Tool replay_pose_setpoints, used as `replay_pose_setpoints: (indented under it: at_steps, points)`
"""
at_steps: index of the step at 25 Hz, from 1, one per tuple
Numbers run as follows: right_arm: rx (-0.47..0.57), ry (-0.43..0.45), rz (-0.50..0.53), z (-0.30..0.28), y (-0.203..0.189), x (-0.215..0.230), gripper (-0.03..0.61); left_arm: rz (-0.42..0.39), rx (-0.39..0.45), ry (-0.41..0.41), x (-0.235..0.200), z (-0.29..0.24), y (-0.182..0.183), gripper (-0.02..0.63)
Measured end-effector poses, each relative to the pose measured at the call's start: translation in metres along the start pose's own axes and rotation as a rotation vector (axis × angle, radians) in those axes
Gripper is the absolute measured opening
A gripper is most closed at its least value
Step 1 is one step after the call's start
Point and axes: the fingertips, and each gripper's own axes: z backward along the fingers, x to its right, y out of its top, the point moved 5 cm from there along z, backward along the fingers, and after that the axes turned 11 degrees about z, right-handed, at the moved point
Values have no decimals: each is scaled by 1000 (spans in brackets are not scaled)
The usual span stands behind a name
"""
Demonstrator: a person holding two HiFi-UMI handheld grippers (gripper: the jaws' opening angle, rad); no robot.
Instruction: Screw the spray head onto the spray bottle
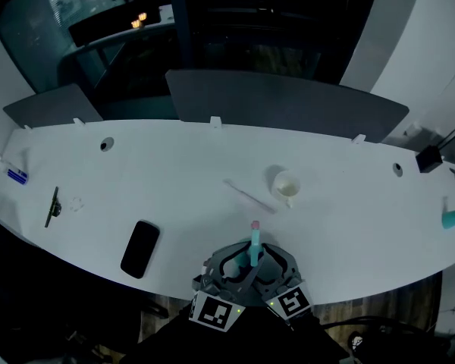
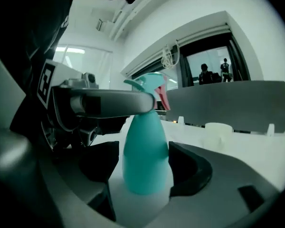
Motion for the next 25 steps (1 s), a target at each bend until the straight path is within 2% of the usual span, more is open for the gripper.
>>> replay_pose_setpoints:
  at_steps: [3, 5, 8, 12, 14, 16, 18, 20, 22, 25]
  points:
    - [12, 5, 49, -9, 1, 1, 322, 25, 17, -1, -1, -1, 0, 133]
    - [60, 81, 52, -8, 0, 5, 321, 15, 9, -61, -2, -1, 1, 133]
    - [94, 301, 133, -6, -4, 11, 321, -44, -18, -224, -1, 2, 2, 133]
    - [44, 639, 235, -8, -8, 16, 321, -87, -115, -438, -1, 7, -6, 133]
    - [13, 696, 233, -13, -6, 18, 322, -71, -127, -460, -4, 6, -6, 133]
    - [3, 622, 195, -13, -4, 19, 322, -36, -105, -416, -8, 5, -5, 133]
    - [22, 448, 117, -4, -2, 21, 322, -13, -78, -326, -9, 4, -1, 133]
    - [58, 255, -4, 9, -1, 21, 322, -4, -57, -217, -7, 5, -1, 133]
    - [70, 120, -107, 14, -3, 15, 322, 16, -25, -106, -4, 5, -2, 135]
    - [54, -10, -119, 4, 2, 6, 322, 41, -2, 19, 0, 2, -1, 133]
